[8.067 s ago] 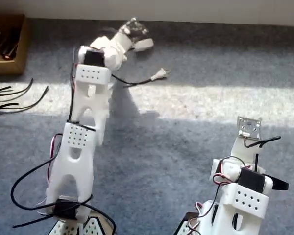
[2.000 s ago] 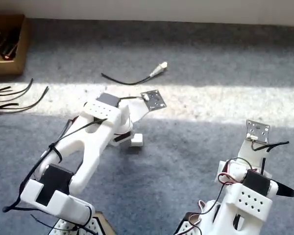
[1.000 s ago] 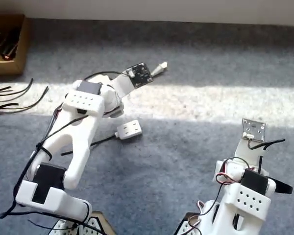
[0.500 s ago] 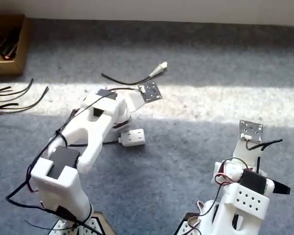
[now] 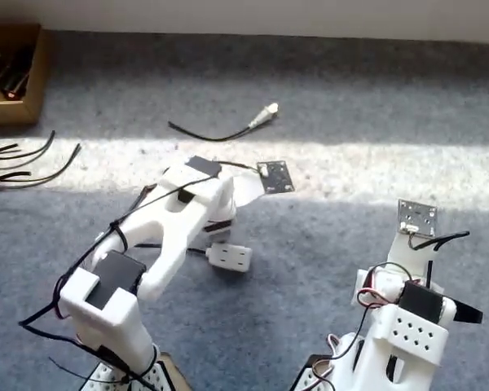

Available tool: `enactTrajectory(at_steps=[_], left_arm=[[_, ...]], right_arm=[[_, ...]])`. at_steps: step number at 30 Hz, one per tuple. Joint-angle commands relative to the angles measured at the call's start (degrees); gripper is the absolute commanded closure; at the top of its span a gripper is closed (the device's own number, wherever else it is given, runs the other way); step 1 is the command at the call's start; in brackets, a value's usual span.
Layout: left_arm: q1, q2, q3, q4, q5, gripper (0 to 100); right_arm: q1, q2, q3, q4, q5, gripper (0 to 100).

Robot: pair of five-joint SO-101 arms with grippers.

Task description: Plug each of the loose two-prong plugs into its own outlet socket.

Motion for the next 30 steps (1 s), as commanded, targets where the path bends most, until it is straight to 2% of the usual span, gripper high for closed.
enactTrajectory(at_steps=[1, 5, 14, 20, 25, 28, 30], left_arm=[[2.3, -2.3, -0.4, 0.9, 2.5, 81], [0.9, -2.5, -2.1, 0.5, 3.5, 81], [-12.0, -1.9, -18.9, 0.5, 4.0, 81], [-13.1, -2.2, -23.6, 0.4, 4.9, 81], [-13.3, -2.0, -24.7, -4.0, 4.7, 81], [-15.5, 1.9, -26.2, -12.2, 5.4, 81], [-17.4, 8.2, -30.2, -15.0, 9.3, 81]], right_arm=[[-0.7, 0.5, -0.3, 0.2, 0.8, 33.2], [-0.6, 0.5, -0.3, 0.2, 0.8, 33.2], [-0.7, 0.5, -0.2, 0.2, 0.8, 33.2], [-0.7, 0.5, -0.2, 0.2, 0.8, 33.2], [-0.7, 0.5, -0.1, 0.1, 0.8, 33.2], [-0.7, 0.5, -0.1, 0.1, 0.8, 33.2], [-0.7, 0.5, -0.1, 0.1, 0.8, 33.2]])
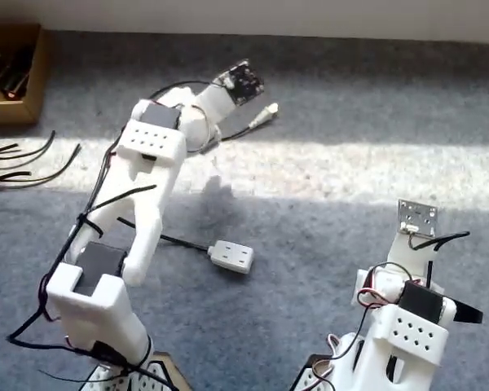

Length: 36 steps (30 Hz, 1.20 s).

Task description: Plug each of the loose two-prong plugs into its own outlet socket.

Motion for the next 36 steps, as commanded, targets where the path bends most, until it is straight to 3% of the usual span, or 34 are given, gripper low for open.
enactTrajectory(at_steps=[1, 10, 17, 21, 27, 32, 36], left_arm=[[-3.9, 8.8, -9.2, -4.4, 6.1, 81], [-7.0, 44.0, -60.6, 20.7, 8.8, 81], [-3.9, 64.0, -88.5, 28.0, 8.7, 78], [-1.5, 67.4, -89.8, 27.9, 8.6, 70], [-1.2, 67.5, -85.2, 27.8, 3.7, 71], [-1.2, 67.5, -84.0, 28.6, -1.4, 86], [0.1, 67.5, -84.0, 33.9, -8.4, 96]], right_arm=[[-0.7, 0.5, -0.1, 0.1, 0.8, 33.2], [-0.7, 0.5, -0.1, 0.1, 0.8, 33.2], [-0.7, 0.5, -0.1, 0.1, 0.8, 33.2], [-0.7, 0.5, -0.1, 0.1, 0.8, 33.2], [-0.7, 0.5, -0.1, 0.1, 0.8, 33.2], [-0.7, 0.5, -0.1, 0.1, 0.8, 33.2], [-0.7, 0.5, -0.1, 0.1, 0.8, 33.2]])
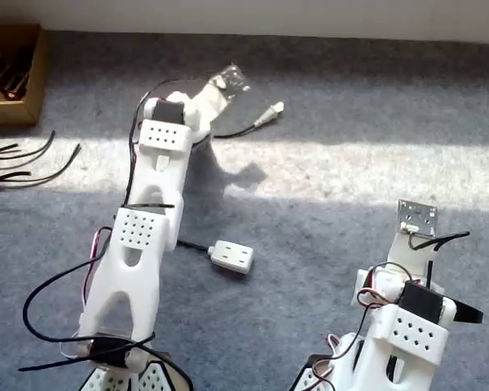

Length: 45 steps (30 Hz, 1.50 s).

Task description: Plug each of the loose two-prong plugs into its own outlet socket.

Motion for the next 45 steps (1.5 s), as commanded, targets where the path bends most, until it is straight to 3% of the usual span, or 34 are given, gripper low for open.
enactTrajectory(at_steps=[1, 10, 14, 17, 20, 25, 29, 34, 42, 45], left_arm=[[1.4, 0.1, 0.5, 3.9, -4.4, 98], [1.2, -0.7, -1.7, 8.4, -4.2, 100], [1.1, -3.6, -6.3, 9.7, 1.4, 99], [1.2, -5.7, -4.9, 5.3, 6.9, 84], [1.3, -4.8, -2.0, 0.4, 7.8, 69], [2.7, -1.7, 3.4, -10.9, 7.6, 68], [5.0, 0.6, 6.2, -12.7, 0.7, 69], [5.5, 1.5, 6.5, -12.3, -7.0, 80], [6.9, 1.4, 6.1, 1.7, -20.1, 100], [7.0, 1.5, 4.3, 8.7, -25.5, 100]], right_arm=[[-0.7, 0.5, -0.1, 0.1, 0.8, 33.2], [-0.7, 0.5, -0.1, 0.1, 0.8, 33.2], [-0.7, 0.5, -0.1, 0.1, 0.8, 33.2], [-0.7, 0.5, -0.1, 0.1, 0.8, 33.2], [-0.7, 0.5, -0.1, 0.1, 0.8, 33.2], [-0.6, 0.5, -0.1, 0.1, 0.8, 33.2], [-0.5, 0.5, -0.1, 0.1, 0.8, 33.2], [-0.7, 0.5, -0.1, 0.1, 0.8, 33.2], [-0.4, 0.5, 0.0, 0.1, 0.8, 33.2], [-0.4, 0.5, 0.0, 0.1, 0.8, 33.2]])
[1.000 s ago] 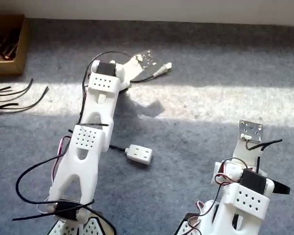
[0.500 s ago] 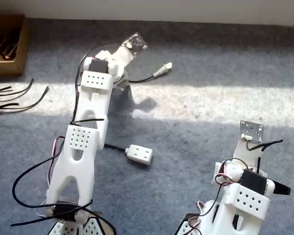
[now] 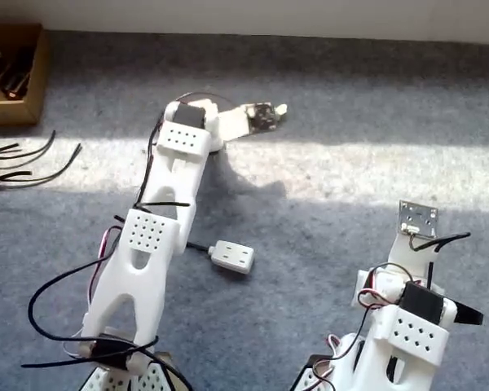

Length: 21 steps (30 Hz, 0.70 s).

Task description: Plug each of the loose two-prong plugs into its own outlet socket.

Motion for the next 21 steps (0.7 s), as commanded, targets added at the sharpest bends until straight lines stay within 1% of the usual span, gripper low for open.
enactTrajectory(at_steps=[1, 6, 7, 9, 12, 13, 14, 15, 16, 18, 20, 21], left_arm=[[1.5, 0.7, -1.7, 7.9, -4.0, 100], [0.7, 0.6, -9.5, 13.4, -3.7, 100], [0.5, 0.5, -11.5, 14.1, -2.5, 100], [0.4, -1.1, -11.5, 14.1, -0.4, 100], [0.8, -4.8, -10.4, 14.4, 0.2, 100], [1.0, -5.6, -10.9, 14.1, 1.2, 100], [1.4, -6.2, -10.9, 13.5, 3.8, 99], [1.5, -6.7, -11.0, 11.3, 7.3, 99], [1.5, -6.9, -10.9, 7.8, 11.2, 96], [1.5, -6.7, -10.4, 0.6, 16.9, 87], [1.6, -5.5, -10.4, -3.8, 20.7, 76], [2.0, -4.8, -10.4, -5.4, 22.6, 72]], right_arm=[[-0.4, 0.5, -0.2, 0.1, 0.8, 33.2], [-0.4, 0.5, -0.2, 0.1, 0.8, 33.2], [-0.4, 0.5, -0.2, 0.1, 0.8, 33.2], [-0.6, 0.5, -0.2, 0.1, 0.8, 33.2], [-0.5, 0.5, -0.2, 0.1, 0.8, 33.2], [-0.5, 0.5, -0.2, 0.1, 0.8, 33.2], [-0.5, 0.5, -0.2, 0.1, 0.8, 33.2], [-0.6, 0.5, -0.2, 0.1, 0.8, 33.2], [-0.7, 0.5, -0.2, 0.1, 0.8, 33.2], [-0.7, 0.5, -0.2, 0.1, 0.8, 33.2], [-0.5, 0.5, -0.2, 0.1, 0.8, 33.2], [-0.4, 0.5, -0.2, 0.1, 0.8, 33.2]])
